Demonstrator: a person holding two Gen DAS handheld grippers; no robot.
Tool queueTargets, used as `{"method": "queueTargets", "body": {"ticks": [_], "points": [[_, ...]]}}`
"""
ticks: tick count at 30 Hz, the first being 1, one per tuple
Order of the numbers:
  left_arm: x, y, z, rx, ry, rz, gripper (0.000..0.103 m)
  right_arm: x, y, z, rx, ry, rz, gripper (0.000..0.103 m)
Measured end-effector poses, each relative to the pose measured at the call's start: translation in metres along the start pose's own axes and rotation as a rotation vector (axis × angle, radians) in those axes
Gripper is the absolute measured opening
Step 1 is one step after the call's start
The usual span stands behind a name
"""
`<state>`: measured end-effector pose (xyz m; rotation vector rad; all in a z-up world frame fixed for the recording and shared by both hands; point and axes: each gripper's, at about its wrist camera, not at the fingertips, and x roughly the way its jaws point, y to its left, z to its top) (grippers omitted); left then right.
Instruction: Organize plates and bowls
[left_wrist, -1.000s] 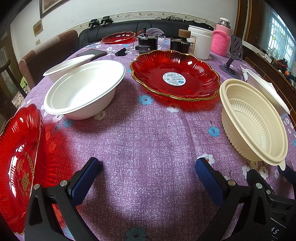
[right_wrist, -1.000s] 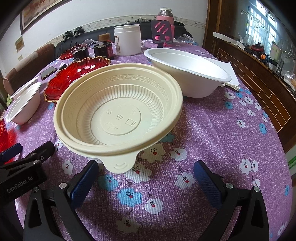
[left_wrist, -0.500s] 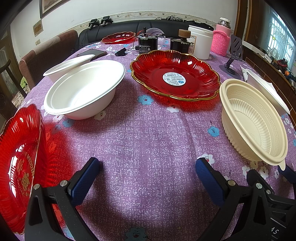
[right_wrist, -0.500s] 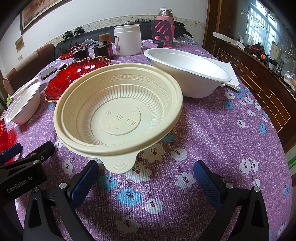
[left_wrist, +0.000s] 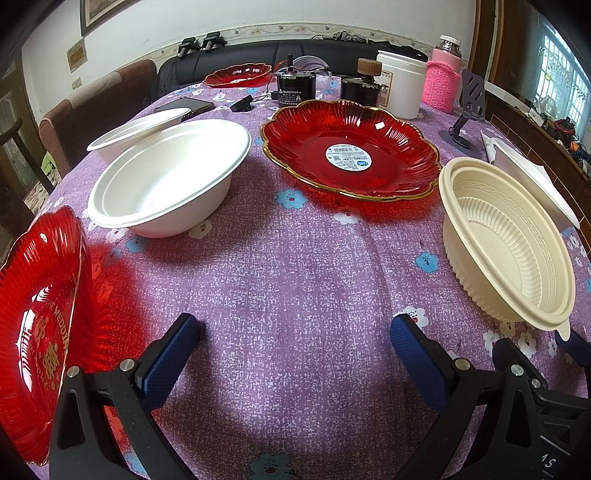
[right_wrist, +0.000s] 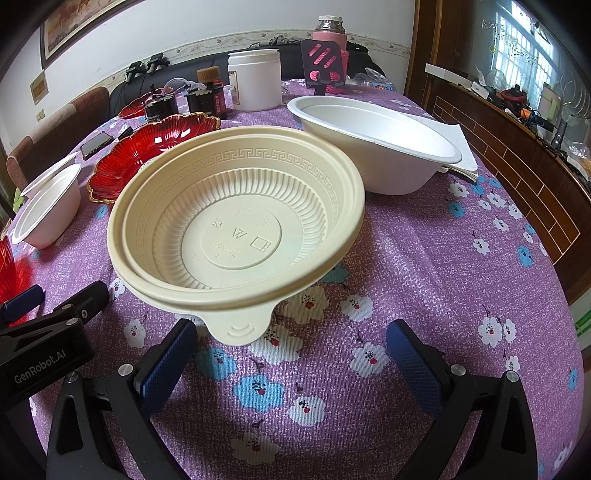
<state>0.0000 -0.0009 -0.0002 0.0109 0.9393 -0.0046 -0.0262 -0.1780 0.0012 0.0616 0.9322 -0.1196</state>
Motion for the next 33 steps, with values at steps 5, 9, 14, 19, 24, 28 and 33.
{"method": "queueTargets", "body": {"ticks": [5, 9, 14, 19, 24, 28, 33], "points": [[0.0, -0.0001, 0.0, 0.0, 0.0, 0.0, 0.103, -0.0028, -0.0024, -0.003, 0.0, 0.0, 0.0, 0.102], [0.0, 0.0, 0.0, 0.0, 0.0, 0.0, 0.103, -0.0027, -0.0023, -0.0029, 0.0, 0.0, 0.0, 0.102], [0.0, 0.0, 0.0, 0.0, 0.0, 0.0, 0.103, -0.0029, -0.0023, -0.0032, 0.0, 0.0, 0.0, 0.102], [0.0, -0.0001, 0.0, 0.0, 0.0, 0.0, 0.103, -0.0027, -0.0024, -0.0029, 0.0, 0.0, 0.0, 0.102], [0.0, 0.0, 0.0, 0.0, 0.0, 0.0, 0.103, -0.0027, -0.0025, -0.003, 0.0, 0.0, 0.0, 0.102], [0.0, 0.0, 0.0, 0.0, 0.0, 0.0, 0.103, -0.0027, -0.0025, -0.0029, 0.0, 0.0, 0.0, 0.102], [-0.0001, 0.0007, 0.0005, -0.016, 0.0, 0.016, 0.103, -0.0027, -0.0024, -0.0029, 0.0, 0.0, 0.0, 0.102]]}}
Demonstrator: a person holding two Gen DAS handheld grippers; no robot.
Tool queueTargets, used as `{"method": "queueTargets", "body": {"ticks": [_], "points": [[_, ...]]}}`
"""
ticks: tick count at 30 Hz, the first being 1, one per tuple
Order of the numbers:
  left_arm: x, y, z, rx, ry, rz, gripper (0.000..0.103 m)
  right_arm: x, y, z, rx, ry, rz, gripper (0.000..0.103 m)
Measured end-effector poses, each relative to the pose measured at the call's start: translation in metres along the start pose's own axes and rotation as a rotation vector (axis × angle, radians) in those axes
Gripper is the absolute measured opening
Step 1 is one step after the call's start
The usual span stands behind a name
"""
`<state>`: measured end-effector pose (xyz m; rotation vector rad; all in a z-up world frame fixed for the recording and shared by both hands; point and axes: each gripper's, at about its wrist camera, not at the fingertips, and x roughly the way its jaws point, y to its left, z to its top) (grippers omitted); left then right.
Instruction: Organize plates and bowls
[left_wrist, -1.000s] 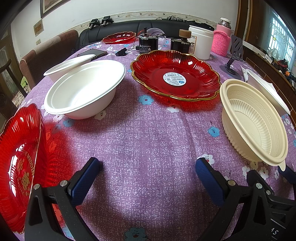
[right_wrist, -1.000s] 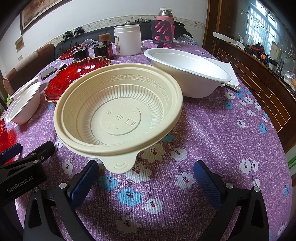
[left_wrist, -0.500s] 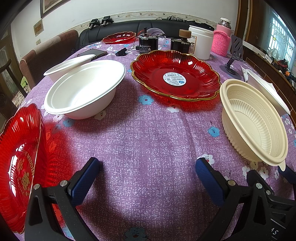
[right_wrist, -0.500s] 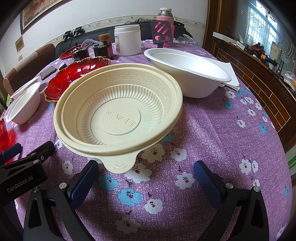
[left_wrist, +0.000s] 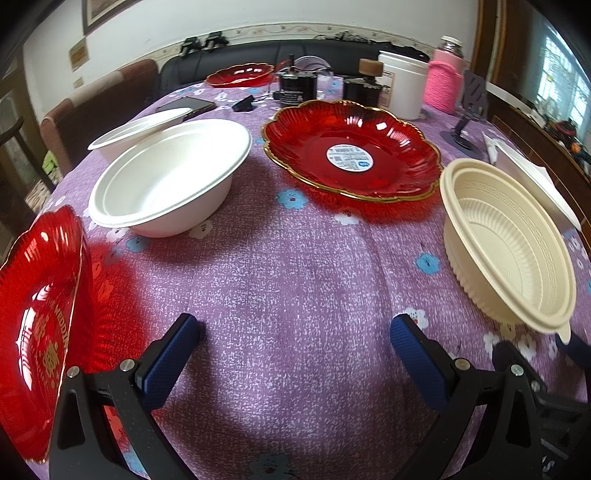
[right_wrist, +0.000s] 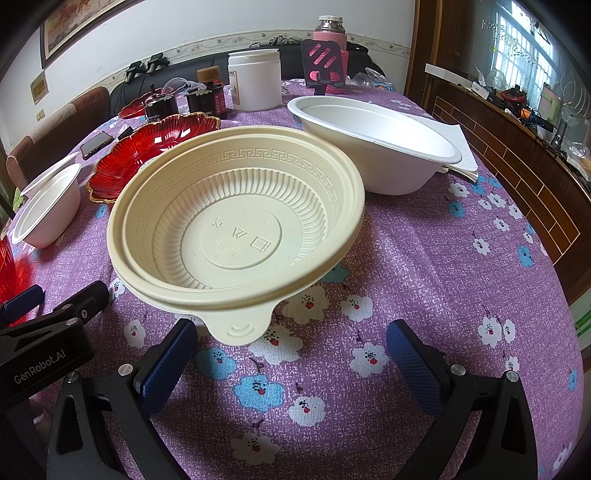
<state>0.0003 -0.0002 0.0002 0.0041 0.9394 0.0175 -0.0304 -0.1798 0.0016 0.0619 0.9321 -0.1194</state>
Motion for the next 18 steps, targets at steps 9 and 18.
{"method": "queueTargets", "body": {"ticks": [9, 18], "points": [[0.0004, 0.0007, 0.0021, 0.02, 0.014, -0.019, 0.103, 0.0, 0.0, 0.0, 0.0, 0.0, 0.0, 0.102], [0.0006, -0.0011, 0.0017, 0.02, 0.008, -0.018, 0.103, 0.0, 0.0, 0.0, 0.0, 0.0, 0.0, 0.102]]}}
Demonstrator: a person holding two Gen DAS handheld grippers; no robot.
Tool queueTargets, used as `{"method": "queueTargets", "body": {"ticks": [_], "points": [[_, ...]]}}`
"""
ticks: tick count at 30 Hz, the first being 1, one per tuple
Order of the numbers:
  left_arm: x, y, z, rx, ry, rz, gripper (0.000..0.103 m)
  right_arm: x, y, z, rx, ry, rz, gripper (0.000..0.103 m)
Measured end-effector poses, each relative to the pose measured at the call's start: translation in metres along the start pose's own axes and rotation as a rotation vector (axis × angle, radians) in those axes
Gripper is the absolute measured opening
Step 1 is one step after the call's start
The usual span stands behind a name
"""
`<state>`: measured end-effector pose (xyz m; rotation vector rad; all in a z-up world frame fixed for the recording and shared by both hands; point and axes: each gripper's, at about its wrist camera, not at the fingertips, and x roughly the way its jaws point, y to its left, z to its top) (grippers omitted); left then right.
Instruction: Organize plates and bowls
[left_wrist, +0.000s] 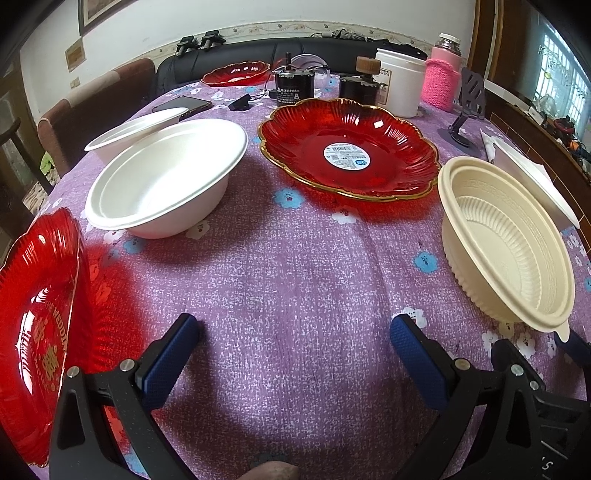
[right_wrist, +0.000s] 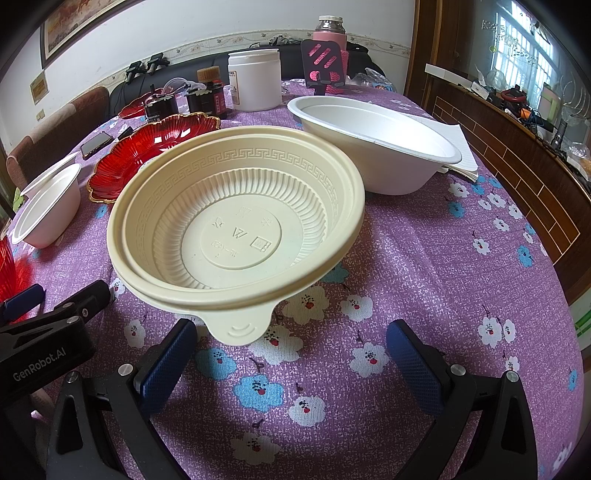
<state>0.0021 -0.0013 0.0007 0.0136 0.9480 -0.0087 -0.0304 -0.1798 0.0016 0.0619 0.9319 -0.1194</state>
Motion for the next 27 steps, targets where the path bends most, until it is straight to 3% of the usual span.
{"method": "queueTargets", "body": {"ticks": [27], "points": [[-0.001, -0.0021, 0.0004, -0.029, 0.015, 0.022, 0.103, -0.0001, 0.0005, -0.0001, 0.0, 0.002, -0.003, 0.102]]}}
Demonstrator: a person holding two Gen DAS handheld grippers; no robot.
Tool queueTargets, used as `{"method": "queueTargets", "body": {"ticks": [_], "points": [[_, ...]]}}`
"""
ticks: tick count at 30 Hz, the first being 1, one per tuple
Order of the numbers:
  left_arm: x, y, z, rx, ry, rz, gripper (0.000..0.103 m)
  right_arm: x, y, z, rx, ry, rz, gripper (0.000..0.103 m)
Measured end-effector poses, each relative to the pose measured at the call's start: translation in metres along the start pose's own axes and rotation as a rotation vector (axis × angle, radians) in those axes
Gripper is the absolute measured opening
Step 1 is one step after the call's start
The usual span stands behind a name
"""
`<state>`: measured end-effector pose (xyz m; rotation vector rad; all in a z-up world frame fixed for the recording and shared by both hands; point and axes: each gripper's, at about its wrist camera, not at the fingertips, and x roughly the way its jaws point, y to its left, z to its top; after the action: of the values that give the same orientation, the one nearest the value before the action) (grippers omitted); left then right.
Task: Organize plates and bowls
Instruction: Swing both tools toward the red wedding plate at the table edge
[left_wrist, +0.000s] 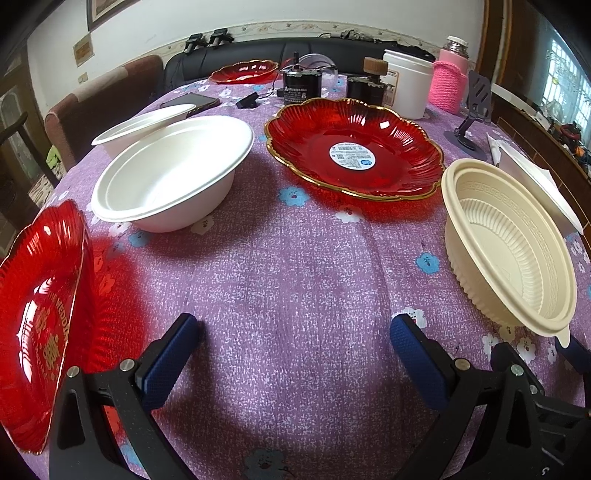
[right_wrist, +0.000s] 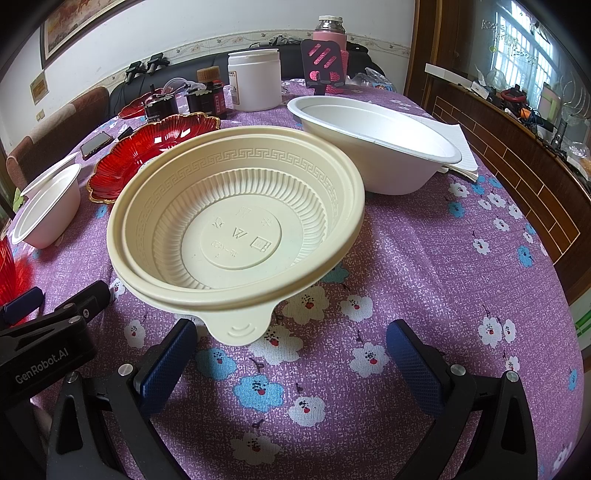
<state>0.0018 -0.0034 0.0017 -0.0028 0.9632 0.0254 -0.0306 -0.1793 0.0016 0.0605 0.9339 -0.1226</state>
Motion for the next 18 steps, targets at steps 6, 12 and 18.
{"method": "queueTargets", "body": {"ticks": [6, 12, 18], "points": [[-0.005, 0.002, -0.006, 0.028, 0.036, -0.019, 0.103, 0.007, -0.001, 0.015, -0.049, 0.098, 0.038, 0.102], [-0.014, 0.0, -0.02, 0.001, 0.026, 0.01, 0.103, 0.006, -0.002, 0.013, -0.086, 0.135, 0.06, 0.102], [-0.019, 0.002, -0.024, 0.026, 0.08, -0.015, 0.103, -0.003, -0.005, 0.002, -0.085, 0.137, 0.061, 0.102]]}}
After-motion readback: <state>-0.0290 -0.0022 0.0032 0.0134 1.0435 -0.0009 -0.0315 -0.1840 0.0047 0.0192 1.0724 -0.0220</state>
